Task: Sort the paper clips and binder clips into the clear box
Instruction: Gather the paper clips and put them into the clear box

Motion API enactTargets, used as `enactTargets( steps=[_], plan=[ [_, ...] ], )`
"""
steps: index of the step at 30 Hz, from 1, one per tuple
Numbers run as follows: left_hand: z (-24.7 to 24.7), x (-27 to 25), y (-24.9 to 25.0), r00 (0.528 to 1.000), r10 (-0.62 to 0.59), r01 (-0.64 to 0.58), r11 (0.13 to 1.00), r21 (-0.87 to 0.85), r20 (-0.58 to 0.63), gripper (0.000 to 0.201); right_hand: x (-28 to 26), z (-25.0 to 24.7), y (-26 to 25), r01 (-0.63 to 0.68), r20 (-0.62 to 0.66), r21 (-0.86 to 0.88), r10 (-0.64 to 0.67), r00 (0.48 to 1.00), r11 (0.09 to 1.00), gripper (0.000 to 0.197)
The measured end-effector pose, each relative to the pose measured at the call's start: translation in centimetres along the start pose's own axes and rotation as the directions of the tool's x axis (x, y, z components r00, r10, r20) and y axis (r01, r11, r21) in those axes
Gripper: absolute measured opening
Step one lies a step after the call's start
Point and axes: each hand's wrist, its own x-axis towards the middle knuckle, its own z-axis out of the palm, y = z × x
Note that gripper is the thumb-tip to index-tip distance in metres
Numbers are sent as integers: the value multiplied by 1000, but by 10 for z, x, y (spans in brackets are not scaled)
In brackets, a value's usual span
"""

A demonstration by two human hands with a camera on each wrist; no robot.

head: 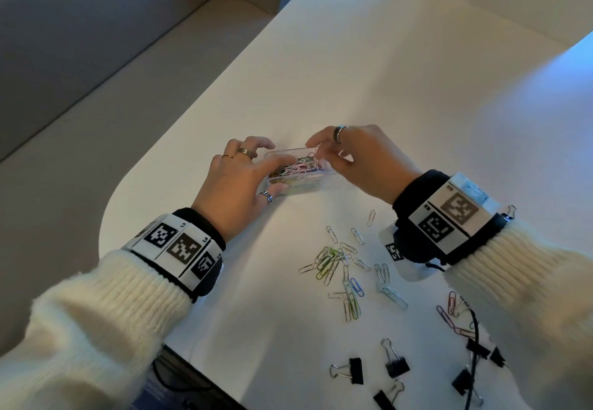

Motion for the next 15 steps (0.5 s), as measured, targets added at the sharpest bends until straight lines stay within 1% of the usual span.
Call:
enactTargets(
  steps=[2,5,7,10,12,15],
  plan=[
    [1,-1,1,1000,25,-25,998,53,5,32,1,2,-1,32,40,-54,-30,999,998,26],
    [1,1,2,1000,-3,2,999,52,12,28,7,5,0,70,-11,-63,-71,997,996,22],
    [1,1,3,1000,-22,21,999,39,17,31,12,5,0,62,-25,-47,-63,998,997,22],
    [1,1,4,1000,-26,26,999,31,13,35,16,7,-5,97,29,-2,-97,995,995,22],
    [0,0,5,1000,-16,16,1000,18,-6,40,19,9,-10,116,59,-11,-115,992,993,21],
    [1,0,6,1000,-9,10,1000,22,-15,44,22,12,-10,124,53,-4,-124,991,992,18]
  ],
)
